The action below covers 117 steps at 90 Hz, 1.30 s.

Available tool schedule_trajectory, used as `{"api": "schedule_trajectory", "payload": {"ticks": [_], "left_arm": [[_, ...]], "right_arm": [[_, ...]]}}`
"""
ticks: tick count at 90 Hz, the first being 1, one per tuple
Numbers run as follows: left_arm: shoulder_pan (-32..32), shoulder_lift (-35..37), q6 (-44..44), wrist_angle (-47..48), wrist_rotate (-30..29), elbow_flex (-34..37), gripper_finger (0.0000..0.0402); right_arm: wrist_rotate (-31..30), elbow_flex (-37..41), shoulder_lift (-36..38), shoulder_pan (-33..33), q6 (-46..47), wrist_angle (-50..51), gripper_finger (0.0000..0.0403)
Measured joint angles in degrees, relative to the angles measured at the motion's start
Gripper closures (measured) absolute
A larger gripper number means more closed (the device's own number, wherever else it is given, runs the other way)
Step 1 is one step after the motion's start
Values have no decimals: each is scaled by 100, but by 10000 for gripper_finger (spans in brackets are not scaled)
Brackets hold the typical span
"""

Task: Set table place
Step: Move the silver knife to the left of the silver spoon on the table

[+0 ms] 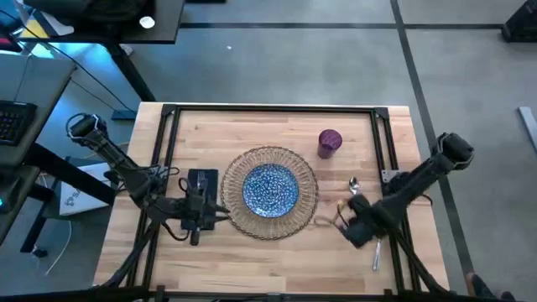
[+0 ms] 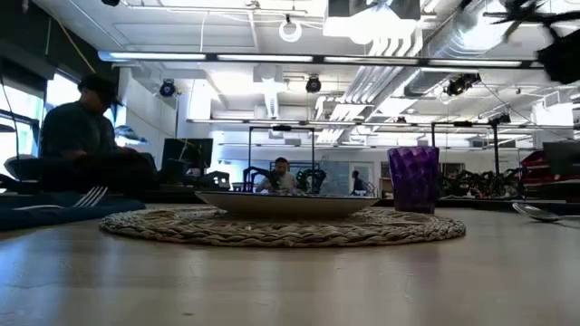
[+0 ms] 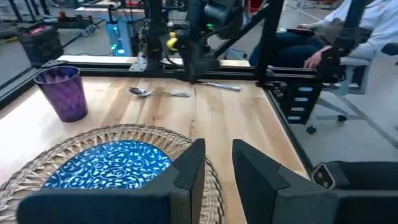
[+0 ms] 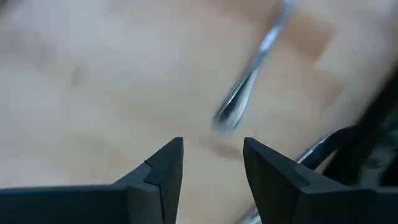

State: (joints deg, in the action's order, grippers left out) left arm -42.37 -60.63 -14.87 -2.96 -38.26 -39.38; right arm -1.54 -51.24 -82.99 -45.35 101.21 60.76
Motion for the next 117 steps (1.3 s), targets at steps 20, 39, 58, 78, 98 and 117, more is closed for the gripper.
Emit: {"api": "schedule_trajectory", "payload": {"ticks": [20, 39, 58, 78, 98, 117], "left_arm": [[-4, -180, 0, -66, -209, 0, 337], [-2, -339, 9, -156, -335, 0, 337], [46, -337, 7, -168, -343, 0, 337], [44, -337, 7, -165, -342, 0, 337], [46, -337, 7, -162, -345, 0, 337], [46, -337, 35, -162, -345, 0, 337]], "right_arm": [[1587, 5, -732, -874, -391, -669, 271], [2125, -154, -1308, -1153, -511, -774, 326], [1944, -139, -1439, -1116, -529, -685, 396], [1923, -136, -1439, -1054, -529, -1398, 401], [1510, -156, -1543, -634, -548, -2610, 403], [142, -169, -1581, 82, -972, -3254, 403]]}}
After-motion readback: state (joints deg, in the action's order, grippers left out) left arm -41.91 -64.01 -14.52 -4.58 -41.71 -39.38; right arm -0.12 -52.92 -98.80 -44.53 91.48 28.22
